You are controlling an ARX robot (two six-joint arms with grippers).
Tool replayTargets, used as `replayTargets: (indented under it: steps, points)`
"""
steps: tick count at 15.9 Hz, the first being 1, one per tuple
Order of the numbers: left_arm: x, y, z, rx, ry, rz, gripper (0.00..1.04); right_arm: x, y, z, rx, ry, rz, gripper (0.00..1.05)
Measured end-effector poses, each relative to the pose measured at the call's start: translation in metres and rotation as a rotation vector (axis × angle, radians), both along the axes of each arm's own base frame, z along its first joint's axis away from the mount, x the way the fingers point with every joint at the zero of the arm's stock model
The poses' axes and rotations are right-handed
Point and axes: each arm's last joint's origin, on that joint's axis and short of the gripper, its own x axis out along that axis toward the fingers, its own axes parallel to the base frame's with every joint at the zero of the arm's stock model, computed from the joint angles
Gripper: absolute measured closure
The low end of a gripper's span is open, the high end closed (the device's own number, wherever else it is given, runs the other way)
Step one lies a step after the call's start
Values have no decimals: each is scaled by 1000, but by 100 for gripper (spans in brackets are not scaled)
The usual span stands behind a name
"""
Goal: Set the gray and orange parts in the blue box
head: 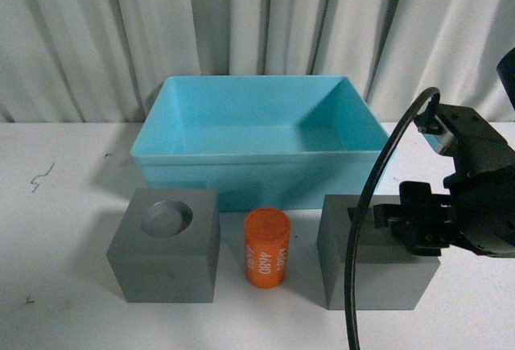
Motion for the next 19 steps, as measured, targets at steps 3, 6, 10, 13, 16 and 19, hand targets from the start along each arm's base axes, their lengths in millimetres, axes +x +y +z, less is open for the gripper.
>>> replayTargets:
  steps: [3,6,10,13,16,19]
  points:
    - [0,0,0,0,0,1,7,-19,-8,11,-33,-4,10,85]
    - [0,0,0,0,0,0,7,-25,-26,73,-9,-200,8,86]
    - [0,0,0,0,0,0,7,10,-41,184,23,-614,-23,86]
    - [0,0,0,0,0,0,7,55,-27,202,35,-673,6,86]
    - [0,0,0,0,0,0,7,119,17,158,53,-533,39,86]
    - [0,0,0,0,0,1,7,142,37,82,36,-294,-77,86]
